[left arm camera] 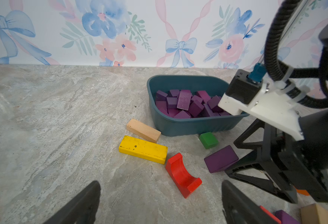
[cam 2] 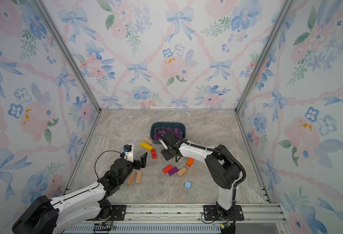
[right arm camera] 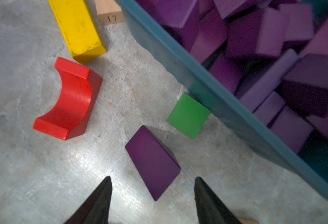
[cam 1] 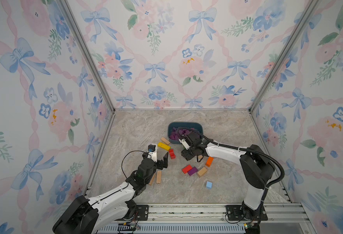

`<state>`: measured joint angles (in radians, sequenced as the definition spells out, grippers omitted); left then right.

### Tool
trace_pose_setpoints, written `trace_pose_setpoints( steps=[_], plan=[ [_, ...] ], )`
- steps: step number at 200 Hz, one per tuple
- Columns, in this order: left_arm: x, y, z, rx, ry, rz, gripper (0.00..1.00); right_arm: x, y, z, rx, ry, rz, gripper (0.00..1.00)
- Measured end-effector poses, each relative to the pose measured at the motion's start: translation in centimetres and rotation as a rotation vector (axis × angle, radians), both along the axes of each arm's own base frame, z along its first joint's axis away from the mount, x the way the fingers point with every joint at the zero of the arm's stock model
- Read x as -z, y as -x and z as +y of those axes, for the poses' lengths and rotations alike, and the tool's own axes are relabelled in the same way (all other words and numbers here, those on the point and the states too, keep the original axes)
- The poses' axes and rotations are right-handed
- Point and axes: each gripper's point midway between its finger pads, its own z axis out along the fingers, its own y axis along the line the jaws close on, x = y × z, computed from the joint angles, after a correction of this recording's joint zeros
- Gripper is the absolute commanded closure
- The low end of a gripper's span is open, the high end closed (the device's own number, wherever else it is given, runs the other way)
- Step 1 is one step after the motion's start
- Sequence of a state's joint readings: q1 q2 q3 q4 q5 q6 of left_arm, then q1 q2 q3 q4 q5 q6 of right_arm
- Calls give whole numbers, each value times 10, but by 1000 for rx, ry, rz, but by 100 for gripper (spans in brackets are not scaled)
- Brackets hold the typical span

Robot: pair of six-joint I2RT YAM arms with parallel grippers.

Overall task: Pick purple bricks into the storage bin
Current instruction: Pick up the building block from the center of the board.

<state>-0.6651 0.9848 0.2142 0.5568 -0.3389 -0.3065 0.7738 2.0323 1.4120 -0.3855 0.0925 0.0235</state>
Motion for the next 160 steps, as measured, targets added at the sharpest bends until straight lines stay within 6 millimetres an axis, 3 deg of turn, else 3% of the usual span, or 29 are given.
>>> trace_pose_setpoints(
  steps=[68,160],
  plan=[
    [0,0,-1,7,3,-1,2,8,-19,13,-60,122,-39,37],
    [-8,5,2,6,25,-30,2,20,-4,16,-123,160,8,38]
  ],
)
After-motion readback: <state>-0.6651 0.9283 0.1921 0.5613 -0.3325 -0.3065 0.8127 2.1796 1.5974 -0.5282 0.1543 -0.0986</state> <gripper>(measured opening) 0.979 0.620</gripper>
